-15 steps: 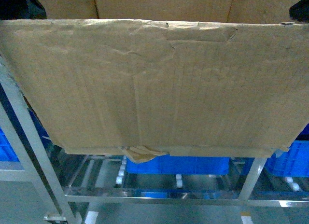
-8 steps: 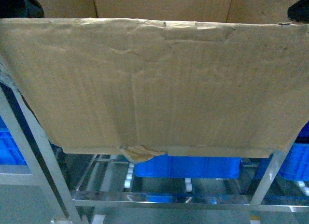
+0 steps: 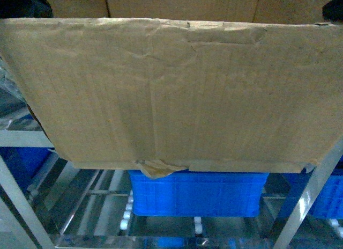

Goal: Sort boxes to right shelf from conveyor

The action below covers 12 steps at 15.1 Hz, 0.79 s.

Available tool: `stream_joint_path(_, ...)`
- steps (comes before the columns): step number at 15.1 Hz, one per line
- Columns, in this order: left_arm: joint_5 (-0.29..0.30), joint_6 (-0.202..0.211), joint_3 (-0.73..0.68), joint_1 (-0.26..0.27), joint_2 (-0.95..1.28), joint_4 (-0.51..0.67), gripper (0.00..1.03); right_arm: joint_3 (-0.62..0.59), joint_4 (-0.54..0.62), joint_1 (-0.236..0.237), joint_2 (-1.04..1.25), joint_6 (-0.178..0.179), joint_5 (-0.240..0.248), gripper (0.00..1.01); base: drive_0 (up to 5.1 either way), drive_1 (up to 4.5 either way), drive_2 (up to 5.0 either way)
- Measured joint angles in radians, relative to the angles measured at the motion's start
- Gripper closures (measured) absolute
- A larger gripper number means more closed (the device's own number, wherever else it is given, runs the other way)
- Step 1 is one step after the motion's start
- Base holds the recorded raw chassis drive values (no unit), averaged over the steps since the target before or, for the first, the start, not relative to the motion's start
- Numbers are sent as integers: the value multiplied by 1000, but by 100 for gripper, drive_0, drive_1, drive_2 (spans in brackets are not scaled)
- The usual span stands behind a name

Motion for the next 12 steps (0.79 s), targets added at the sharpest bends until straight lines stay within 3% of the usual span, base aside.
stream_joint_path(7, 4, 0, 0, 2, 5, -7, 101, 0, -6, 0, 4, 0, -1, 98, -6, 371, -383)
stream_joint_path(10, 1, 0, 0, -1, 4, -5, 101, 0, -6, 0, 3, 0, 2, 98, -446, 412, 60)
stream_joint_path(12, -2, 0, 0, 10, 3, -5, 101, 0, -1, 12, 4, 0, 3, 98, 0, 0, 0)
